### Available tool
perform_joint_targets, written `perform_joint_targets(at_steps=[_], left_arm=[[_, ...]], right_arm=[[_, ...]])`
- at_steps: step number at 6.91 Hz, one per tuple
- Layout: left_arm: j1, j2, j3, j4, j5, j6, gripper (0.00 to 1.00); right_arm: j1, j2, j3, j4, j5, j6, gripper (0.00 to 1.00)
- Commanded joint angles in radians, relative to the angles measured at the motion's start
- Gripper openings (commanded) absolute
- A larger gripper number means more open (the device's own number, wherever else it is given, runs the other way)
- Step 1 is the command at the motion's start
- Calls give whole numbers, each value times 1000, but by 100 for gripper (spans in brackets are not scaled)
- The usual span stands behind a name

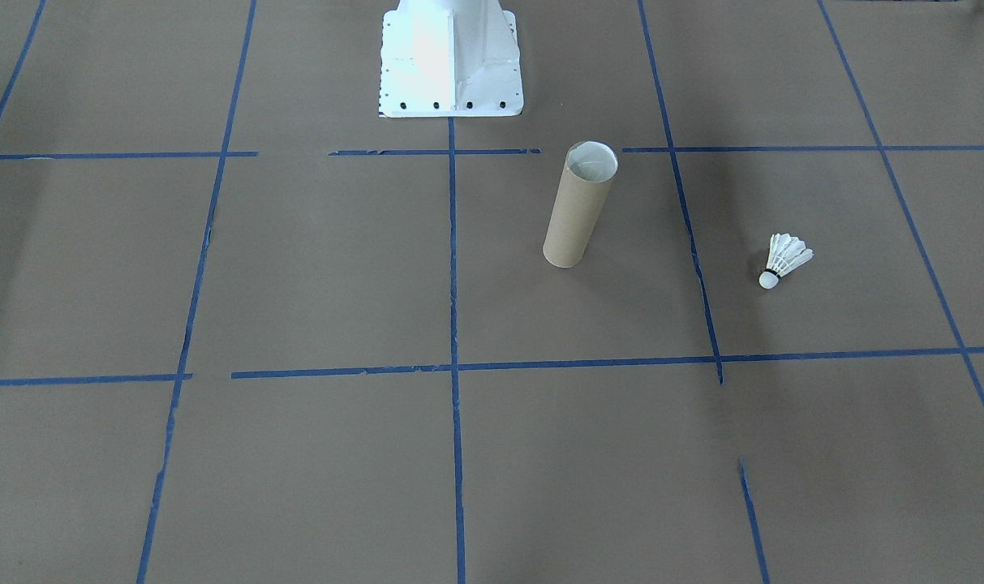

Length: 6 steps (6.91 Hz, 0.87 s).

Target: Collect badminton balls into bucket

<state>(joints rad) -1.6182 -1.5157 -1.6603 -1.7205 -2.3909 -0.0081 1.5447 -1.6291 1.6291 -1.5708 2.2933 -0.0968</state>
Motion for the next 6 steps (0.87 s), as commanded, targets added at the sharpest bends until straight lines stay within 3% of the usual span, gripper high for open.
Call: perform_joint_targets(at_steps=[1, 4, 5, 6], left_arm=[[27, -3, 16, -13, -1, 2, 100], [34, -18, 19, -24, -2, -3, 100], [34, -70, 48, -40, -4, -7, 100], [35, -172, 173, -121, -4, -7, 100]], right_arm=[[0, 0, -2, 0, 0, -1, 100], [0, 0, 0, 0, 0, 0, 100], [0, 0, 0, 0, 0, 0, 100], [0, 0, 0, 0, 0, 0, 100]])
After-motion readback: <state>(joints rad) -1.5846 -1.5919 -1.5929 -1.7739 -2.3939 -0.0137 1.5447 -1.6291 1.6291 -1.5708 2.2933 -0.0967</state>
